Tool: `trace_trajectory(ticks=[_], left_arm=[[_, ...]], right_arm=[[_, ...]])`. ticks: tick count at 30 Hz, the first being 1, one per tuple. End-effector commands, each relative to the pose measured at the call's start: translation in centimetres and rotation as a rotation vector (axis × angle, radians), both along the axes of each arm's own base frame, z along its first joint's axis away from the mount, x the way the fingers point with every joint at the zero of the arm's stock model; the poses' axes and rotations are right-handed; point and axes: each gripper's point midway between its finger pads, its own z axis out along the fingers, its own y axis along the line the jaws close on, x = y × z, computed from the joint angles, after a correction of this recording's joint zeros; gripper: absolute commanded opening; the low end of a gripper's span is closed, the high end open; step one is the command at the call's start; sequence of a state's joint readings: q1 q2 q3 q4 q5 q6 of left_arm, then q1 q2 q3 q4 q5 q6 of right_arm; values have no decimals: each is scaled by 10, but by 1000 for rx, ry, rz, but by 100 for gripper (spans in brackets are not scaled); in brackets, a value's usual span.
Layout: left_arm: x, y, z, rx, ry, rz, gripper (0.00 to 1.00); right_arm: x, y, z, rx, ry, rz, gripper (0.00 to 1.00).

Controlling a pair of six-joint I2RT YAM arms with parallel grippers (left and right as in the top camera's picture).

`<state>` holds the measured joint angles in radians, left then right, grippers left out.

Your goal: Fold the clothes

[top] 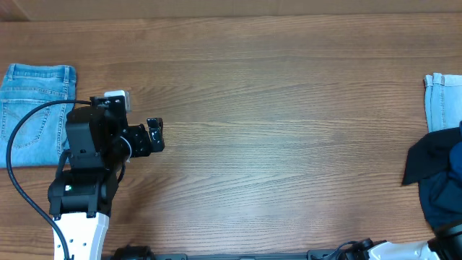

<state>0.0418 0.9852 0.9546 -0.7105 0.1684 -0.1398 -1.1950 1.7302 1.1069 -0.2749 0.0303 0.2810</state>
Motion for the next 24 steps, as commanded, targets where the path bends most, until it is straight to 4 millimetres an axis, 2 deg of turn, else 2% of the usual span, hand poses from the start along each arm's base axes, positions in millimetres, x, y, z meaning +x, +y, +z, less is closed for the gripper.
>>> trace_trajectory(ticks=[1, 2, 4, 5, 6, 7, 8, 9, 10, 11, 12, 13, 14, 15, 16, 17, 18, 20, 22, 24], left_arm=[[4, -1, 12, -6, -29, -6, 100], [4, -1, 12, -7, -29, -6, 100], [4, -1, 12, -7, -29, -6, 100], [4, -1, 12, -7, -30, -6, 100], [4, -1, 12, -7, -31, -6, 100], [4, -1, 12, -7, -29, -6, 100], [4, -1, 12, -7, -29, -7, 100], [4, -1, 12, -9, -29, -8, 100], [4, -1, 12, -9, -29, -8, 100], [4, -1, 12, -9, -28, -9, 100], [3, -2, 11, -10, -26, -8, 100], [3, -2, 10, -24, -19, 4, 100], [2, -2, 10, -35, -14, 14, 100], [2, -2, 9, -36, -11, 13, 100], [1, -2, 9, -36, -8, 13, 100], [1, -2, 8, -36, -4, 14, 100], [0, -2, 8, -36, -3, 13, 100], [0, -2, 7, -36, -1, 13, 100], [0, -2, 7, -36, -1, 13, 100], [0, -2, 7, -35, 0, 13, 100]], right_arm=[[24, -4, 34, -56, -115, 70, 7], [44, -1, 67, -93, -221, 125, 4], [83, 17, 130, -140, -397, 265, 4], [114, 40, 173, -165, -491, 395, 4], [155, 88, 224, -182, -579, 594, 4], [180, 130, 252, -175, -614, 730, 4], [197, 162, 265, -167, -618, 823, 4], [213, 202, 276, -161, -604, 939, 4], [230, 255, 281, -156, -573, 1094, 4], [242, 301, 279, -151, -535, 1230, 4], [251, 359, 265, -119, -474, 1379, 5], [252, 405, 242, -73, -384, 1490, 17], [249, 436, 220, -30, -297, 1560, 23], [240, 472, 190, 26, -171, 1651, 42], [235, 488, 168, 44, -64, 1685, 56], [231, 499, 139, 38, 91, 1683, 56], [229, 502, 127, 32, 161, 1681, 53], [233, 500, 127, 22, 161, 1641, 51], [239, 488, 134, 4, 128, 1595, 57], [239, 478, 131, 2, 153, 1570, 68]])
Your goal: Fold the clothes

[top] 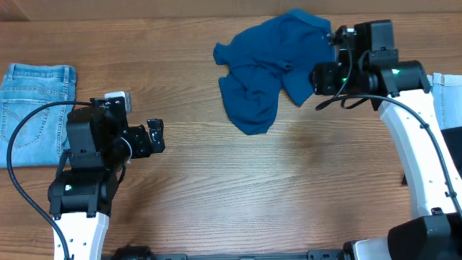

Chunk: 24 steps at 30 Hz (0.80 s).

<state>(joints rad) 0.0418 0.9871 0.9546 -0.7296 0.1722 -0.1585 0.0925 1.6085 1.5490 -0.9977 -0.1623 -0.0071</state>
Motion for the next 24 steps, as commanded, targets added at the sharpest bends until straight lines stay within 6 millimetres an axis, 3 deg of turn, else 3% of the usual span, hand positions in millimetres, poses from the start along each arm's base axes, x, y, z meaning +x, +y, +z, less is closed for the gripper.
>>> trace_trajectory(ticks=[1, 3, 6, 7, 9, 12, 15, 19, 24], left_arm=[[3, -1, 11, -18, -24, 4, 100], [3, -1, 11, -18, -23, 4, 100], [3, -1, 11, -18, -23, 4, 100], [3, -1, 11, -18, -23, 4, 100], [3, -1, 11, -18, -22, 4, 100], [3, -1, 11, -18, -23, 4, 100], [3, -1, 11, -24, -21, 10, 100], [3, -1, 11, -23, -22, 9, 100], [2, -1, 10, -24, -19, 9, 100]], right_arm=[[2, -23, 6, -61, -20, -68, 68], [5, -23, -5, -66, 8, -63, 68], [20, -12, -43, -127, 46, 109, 67], [29, -4, -64, -150, 50, 237, 67], [45, 7, -93, -151, 36, 360, 75], [76, 32, -104, -125, -94, 474, 81], [90, 54, -115, -159, -164, 566, 90], [106, 75, -132, -166, -216, 597, 92], [124, 74, -136, -215, -271, 568, 91]])
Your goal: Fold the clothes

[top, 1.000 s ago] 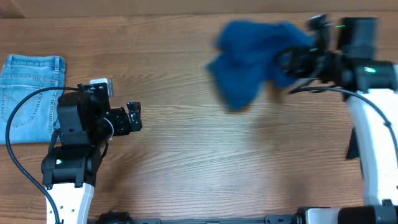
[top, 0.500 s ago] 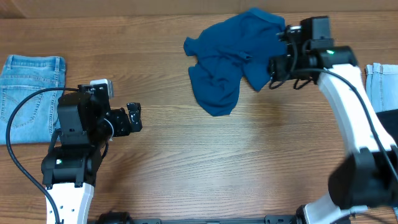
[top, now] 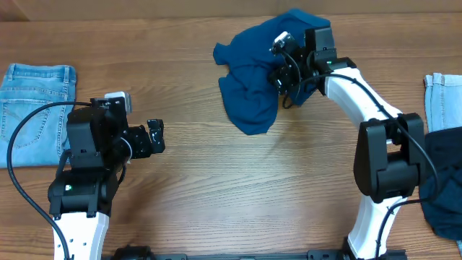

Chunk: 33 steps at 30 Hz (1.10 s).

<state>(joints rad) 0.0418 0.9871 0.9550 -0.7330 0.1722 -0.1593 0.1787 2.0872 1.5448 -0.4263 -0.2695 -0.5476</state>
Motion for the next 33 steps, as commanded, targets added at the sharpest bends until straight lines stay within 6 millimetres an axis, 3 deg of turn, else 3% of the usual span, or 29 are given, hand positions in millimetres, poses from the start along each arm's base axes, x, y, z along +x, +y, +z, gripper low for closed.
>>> trace_trajectory(ticks=[1, 3, 5, 8, 9, 10, 11, 12, 13, 15, 18, 19, 21, 26, 28, 30, 32, 33], left_arm=[[3, -1, 11, -23, -22, 9, 100], [3, -1, 11, -23, -22, 9, 100], [3, -1, 11, -23, -22, 9, 100], [3, -1, 11, -23, -21, 9, 100], [3, -1, 11, -23, -22, 9, 100], [3, -1, 11, -23, -22, 9, 100], [3, -1, 11, -23, -22, 9, 100], [3, -1, 11, -23, -22, 9, 100], [3, -1, 11, -23, -22, 9, 100], [3, -1, 11, -23, -23, 9, 100], [3, -1, 11, -23, -25, 9, 100], [3, -1, 11, -24, -25, 9, 100], [3, -1, 11, -29, -24, 13, 100], [3, -3, 12, -39, -23, 7, 100], [3, -6, 12, -52, -24, -7, 100], [3, -6, 12, -52, -24, -7, 100], [3, -6, 12, -52, -23, -7, 100], [3, -6, 12, -52, -24, -7, 100]], right_arm=[[11, 0, 4, -16, -45, -7, 92], [13, 0, 1, -15, -50, -7, 91], [14, -1, -13, -25, -33, -13, 77], [15, -2, -22, -30, -19, -21, 32], [16, -4, -22, -30, -21, -37, 11], [19, -5, -17, -11, -19, -75, 4], [21, -5, -4, 19, -26, -115, 4], [23, -5, 21, 48, -54, -143, 4], [22, -2, 59, 71, -96, -149, 4], [7, 7, 162, 112, -227, -127, 4], [-46, 21, 310, 180, -434, -71, 4], [-64, 22, 342, 198, -480, -59, 4], [-85, 19, 371, 230, -506, -65, 4], [-108, 15, 381, 226, -503, -56, 4], [-119, 21, 399, 188, -584, -11, 4], [-118, -6, 435, 145, -711, -180, 4], [-131, -90, 498, 81, -912, -644, 4], [-143, -121, 515, 48, -968, -813, 4]])
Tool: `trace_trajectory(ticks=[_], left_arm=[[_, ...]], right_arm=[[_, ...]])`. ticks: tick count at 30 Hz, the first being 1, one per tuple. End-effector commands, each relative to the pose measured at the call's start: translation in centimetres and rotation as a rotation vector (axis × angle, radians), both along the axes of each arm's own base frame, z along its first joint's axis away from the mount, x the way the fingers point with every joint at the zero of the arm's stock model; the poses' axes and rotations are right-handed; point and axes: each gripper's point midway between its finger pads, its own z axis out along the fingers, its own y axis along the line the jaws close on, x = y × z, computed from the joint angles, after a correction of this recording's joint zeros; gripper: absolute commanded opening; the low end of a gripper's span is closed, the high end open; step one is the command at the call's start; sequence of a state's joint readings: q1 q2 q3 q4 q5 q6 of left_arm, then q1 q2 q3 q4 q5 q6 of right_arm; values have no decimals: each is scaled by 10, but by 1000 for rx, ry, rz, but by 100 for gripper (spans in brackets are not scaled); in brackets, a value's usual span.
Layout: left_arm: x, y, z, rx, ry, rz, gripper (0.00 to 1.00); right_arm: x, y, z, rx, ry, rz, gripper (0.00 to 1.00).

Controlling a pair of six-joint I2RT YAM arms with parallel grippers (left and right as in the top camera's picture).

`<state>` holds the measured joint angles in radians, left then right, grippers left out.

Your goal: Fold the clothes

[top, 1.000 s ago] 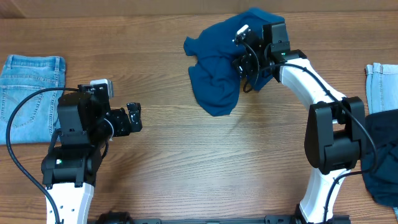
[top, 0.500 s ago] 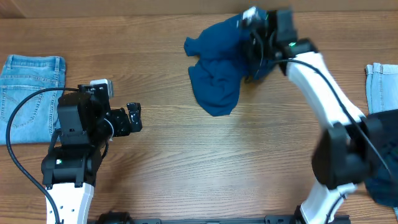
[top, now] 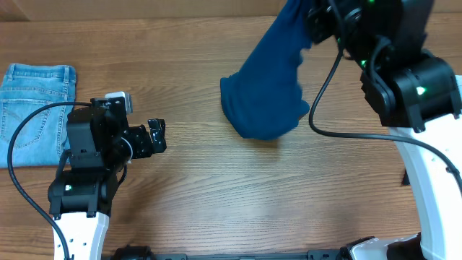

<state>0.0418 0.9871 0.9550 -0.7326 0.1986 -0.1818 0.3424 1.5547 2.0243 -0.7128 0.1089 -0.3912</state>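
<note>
A dark blue garment (top: 266, 87) hangs stretched from my right gripper (top: 315, 13), which is raised high toward the camera at the back of the table and shut on the cloth's upper end. The garment's lower end bunches on the wood near the middle. A folded pair of light blue jeans (top: 36, 108) lies flat at the far left. My left gripper (top: 156, 135) hovers beside it, just right of the jeans. It points right, its fingers are apart and nothing is between them.
The right arm's big body (top: 411, 79) covers the table's right side. A sliver of dark cloth (top: 404, 175) peeks out beside its white link. The left arm's cable (top: 22, 130) loops over the jeans.
The right gripper was low on the crumpled blue garment; it is now up high with the garment pulled into a long hanging shape. The left arm has not moved.
At first the blue garment lay in a pile at the right edge and the right arm was barely in view. Then the garment lay crumpled at the back middle with the right gripper at its edge, then on it. Now it hangs lifted.
</note>
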Motion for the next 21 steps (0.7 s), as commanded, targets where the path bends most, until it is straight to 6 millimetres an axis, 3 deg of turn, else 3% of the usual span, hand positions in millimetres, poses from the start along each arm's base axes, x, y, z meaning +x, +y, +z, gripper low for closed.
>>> trace_trajectory(ticks=[1, 3, 5, 9, 10, 13, 14, 21], left_arm=[[3, -2, 12, -18, -27, -3, 100], [3, -2, 12, -18, -27, -3, 100], [3, -2, 12, -20, -26, -5, 100], [3, -2, 11, -20, -25, -5, 100], [3, -2, 11, -20, -26, -5, 100], [3, -3, 11, -21, -25, -6, 100], [3, -4, 11, -26, -24, -11, 100], [2, -4, 11, -27, -24, -13, 100]], right_arm=[[-72, -154, 118, 141, -340, -777, 4], [-94, -187, 136, 166, -413, -929, 4], [-91, -183, 136, 158, -409, -893, 4], [-77, -164, 124, 120, -354, -772, 4], [-70, -152, 121, 104, -334, -693, 4], [-54, -90, 99, 35, -237, -323, 4], [-51, -83, 93, 25, -213, -283, 4], [-48, -82, 83, 10, -181, -284, 4]])
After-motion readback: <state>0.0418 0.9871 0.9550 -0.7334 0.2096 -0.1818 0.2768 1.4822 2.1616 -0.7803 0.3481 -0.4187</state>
